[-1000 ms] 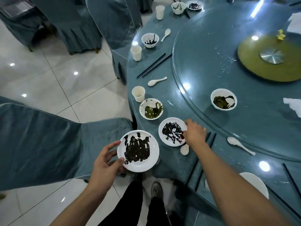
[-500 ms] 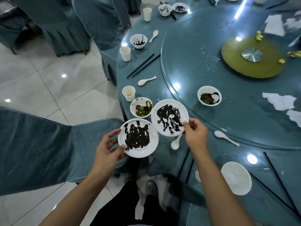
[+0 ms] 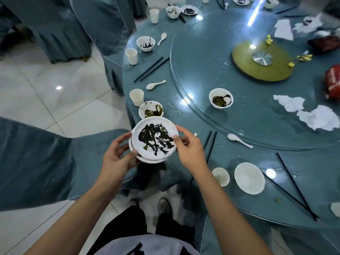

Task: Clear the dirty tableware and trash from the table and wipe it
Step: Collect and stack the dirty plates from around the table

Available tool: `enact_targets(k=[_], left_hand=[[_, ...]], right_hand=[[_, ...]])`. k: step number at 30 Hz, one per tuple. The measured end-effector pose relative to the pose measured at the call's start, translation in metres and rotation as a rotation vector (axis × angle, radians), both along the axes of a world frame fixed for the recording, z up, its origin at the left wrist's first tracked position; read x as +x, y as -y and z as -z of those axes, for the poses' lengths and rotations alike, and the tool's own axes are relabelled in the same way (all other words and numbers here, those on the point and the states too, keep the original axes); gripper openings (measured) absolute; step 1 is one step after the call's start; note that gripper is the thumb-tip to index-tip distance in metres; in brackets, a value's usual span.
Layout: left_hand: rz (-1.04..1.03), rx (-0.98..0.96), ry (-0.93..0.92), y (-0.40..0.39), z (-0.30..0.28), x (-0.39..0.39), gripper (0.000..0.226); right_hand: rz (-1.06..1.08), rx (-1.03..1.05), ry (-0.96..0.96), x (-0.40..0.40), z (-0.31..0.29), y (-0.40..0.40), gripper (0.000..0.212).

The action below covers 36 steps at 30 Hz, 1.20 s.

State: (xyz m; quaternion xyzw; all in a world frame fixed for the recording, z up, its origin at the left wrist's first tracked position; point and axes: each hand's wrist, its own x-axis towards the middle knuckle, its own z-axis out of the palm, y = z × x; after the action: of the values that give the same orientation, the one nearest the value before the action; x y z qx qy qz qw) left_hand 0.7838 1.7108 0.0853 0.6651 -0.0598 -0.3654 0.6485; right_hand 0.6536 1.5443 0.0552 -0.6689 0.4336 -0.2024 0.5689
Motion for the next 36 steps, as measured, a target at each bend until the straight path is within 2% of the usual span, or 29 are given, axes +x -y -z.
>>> enact_targets(k=[5, 9, 15, 24, 26, 36], left_hand=[[-0.066, -0.018, 0.034, -0.039, -0.011, 0.016, 0.047], [-0.094, -0.029, 0.088, -0.081, -0.021, 0.037, 0.055], [-0.158, -0.046, 0.122, -0.185, -0.037, 0.083, 0.056], [-0.249, -0.028, 0.126, -0.346, -0.039, 0.155, 0.053], [-0.268, -0.015, 0.125, -0.369, -0.038, 0.173, 0.054], [-0.298, -0.03, 0.101, -0.393, -0.036, 0.304, 0.055]], right_hand=[[-0.035, 0.023, 0.057, 0.025, -0.01, -0.035, 0.033], [-0.109, -0.025, 0.038, 0.056, -0.028, -0.071, 0.033], [-0.208, -0.185, 0.011, 0.113, -0.051, -0.159, 0.012], [-0.367, -0.681, -0.277, 0.188, -0.042, -0.297, 0.044], [-0.38, -0.77, -0.328, 0.207, -0.04, -0.318, 0.043], [-0.393, -0.881, -0.379, 0.337, -0.028, -0.34, 0.044]])
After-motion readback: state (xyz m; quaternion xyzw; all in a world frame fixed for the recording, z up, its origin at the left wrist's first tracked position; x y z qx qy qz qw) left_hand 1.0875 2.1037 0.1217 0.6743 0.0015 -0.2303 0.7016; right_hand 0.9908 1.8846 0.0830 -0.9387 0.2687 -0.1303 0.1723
